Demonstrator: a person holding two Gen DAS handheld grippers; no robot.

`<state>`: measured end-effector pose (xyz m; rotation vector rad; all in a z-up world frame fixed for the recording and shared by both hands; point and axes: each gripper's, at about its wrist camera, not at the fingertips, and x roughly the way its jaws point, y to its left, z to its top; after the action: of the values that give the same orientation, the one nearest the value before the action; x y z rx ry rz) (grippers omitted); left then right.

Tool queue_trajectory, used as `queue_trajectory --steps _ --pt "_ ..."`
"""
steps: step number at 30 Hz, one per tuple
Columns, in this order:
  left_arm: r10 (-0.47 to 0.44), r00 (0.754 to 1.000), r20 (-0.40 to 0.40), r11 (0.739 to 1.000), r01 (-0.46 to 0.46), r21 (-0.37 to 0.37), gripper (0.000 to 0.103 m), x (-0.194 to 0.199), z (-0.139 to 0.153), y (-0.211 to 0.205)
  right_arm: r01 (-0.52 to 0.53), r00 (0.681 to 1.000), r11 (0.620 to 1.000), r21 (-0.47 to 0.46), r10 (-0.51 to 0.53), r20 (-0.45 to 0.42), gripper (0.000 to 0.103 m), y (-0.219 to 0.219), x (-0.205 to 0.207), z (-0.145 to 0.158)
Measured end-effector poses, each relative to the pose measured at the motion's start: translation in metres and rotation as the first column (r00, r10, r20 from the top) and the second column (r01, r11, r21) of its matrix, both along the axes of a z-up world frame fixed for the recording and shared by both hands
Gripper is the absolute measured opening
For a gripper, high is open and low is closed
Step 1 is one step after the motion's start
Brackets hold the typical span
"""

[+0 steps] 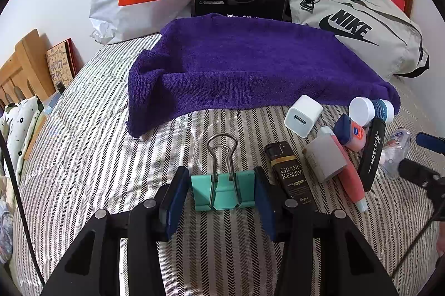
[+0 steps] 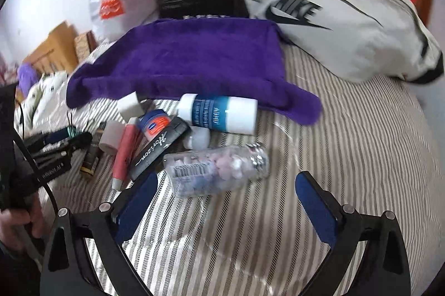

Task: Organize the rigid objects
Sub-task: 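Grasp the teal binder clip with the left gripper while the right gripper grasps the clear pill bottle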

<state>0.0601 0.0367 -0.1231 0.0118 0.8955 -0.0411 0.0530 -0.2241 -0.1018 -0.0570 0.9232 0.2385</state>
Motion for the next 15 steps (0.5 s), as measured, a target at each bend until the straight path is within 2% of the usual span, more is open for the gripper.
queue_trajectory --steps 5,11,15 --pt "0.0 1.0 0.001 1.0 0.0 -0.001 0.045 0.0 0.0 0.0 -0.037 0.999 0.997 -0.065 0.037 -0.005 0.099 0.009 0.01 -0.012" --pt "0.001 1.0 0.001 1.0 -0.001 -0.002 0.045 0.0 0.0 0.0 -0.036 0.998 0.998 -0.045 0.033 -0.056 0.098 0.007 0.023 -0.032" --pt "-0.005 1.0 0.004 1.0 0.005 -0.007 0.04 0.0 0.001 -0.001 -0.038 0.999 0.999 -0.025 0.038 -0.013 0.082 0.006 0.02 -0.028"
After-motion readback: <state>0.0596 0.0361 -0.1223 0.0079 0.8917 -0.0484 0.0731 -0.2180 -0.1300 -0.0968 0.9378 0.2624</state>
